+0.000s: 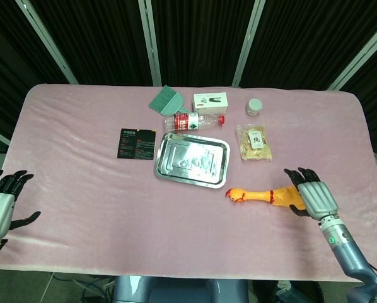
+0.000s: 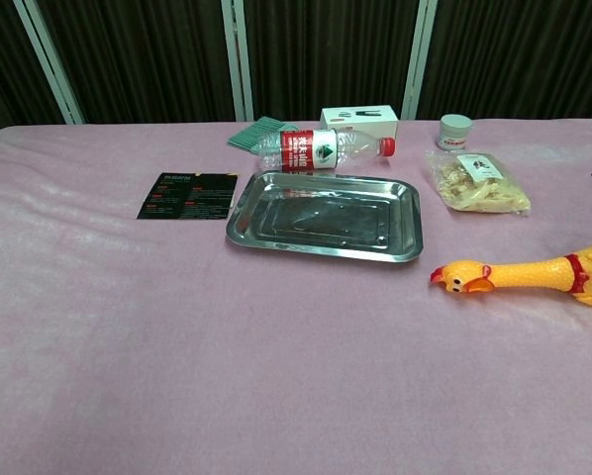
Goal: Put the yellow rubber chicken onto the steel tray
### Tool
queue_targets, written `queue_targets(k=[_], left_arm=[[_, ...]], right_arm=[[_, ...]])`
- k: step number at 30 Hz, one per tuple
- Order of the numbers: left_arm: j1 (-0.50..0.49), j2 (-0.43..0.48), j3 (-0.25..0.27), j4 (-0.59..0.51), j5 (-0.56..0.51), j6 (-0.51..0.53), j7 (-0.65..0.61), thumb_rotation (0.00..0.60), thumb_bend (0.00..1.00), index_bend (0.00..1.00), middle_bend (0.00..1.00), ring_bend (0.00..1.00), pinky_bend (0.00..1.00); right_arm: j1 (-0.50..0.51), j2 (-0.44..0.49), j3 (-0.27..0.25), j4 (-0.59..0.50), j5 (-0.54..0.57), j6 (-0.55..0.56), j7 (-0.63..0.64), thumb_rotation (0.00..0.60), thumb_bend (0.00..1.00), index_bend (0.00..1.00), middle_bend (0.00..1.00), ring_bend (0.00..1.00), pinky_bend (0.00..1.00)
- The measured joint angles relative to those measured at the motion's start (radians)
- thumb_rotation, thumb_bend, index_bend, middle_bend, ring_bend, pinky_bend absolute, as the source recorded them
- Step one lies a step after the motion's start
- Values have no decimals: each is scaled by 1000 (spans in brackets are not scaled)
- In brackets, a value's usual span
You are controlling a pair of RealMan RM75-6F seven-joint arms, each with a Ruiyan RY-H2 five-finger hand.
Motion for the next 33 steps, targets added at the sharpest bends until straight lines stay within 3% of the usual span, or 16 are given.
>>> queue_targets(k=[6, 14, 28, 33], left_arm=[[-3, 0, 1, -7, -2, -6, 11, 600, 49, 199, 160, 172, 98], [-6, -2, 3, -13, -1, -11, 22, 600, 50, 200, 158, 172, 98], [-5, -3, 3, -13, -13, -15, 31, 600, 50, 200, 157, 172, 98], [-5, -4, 2, -11, -19, -17, 31, 600, 50, 200, 157, 172, 98]], right_arm=[[26, -21, -17, 62, 36, -62, 24, 600, 302, 27, 160, 88, 91], [41, -29, -27, 95, 55, -98, 52, 600, 302, 229, 281, 211, 170], [62, -58, -33, 147, 72, -129, 76, 600, 302, 269, 329, 264, 222], [70, -69, -34, 156, 81, -140, 72, 600, 302, 346, 381, 313, 286]])
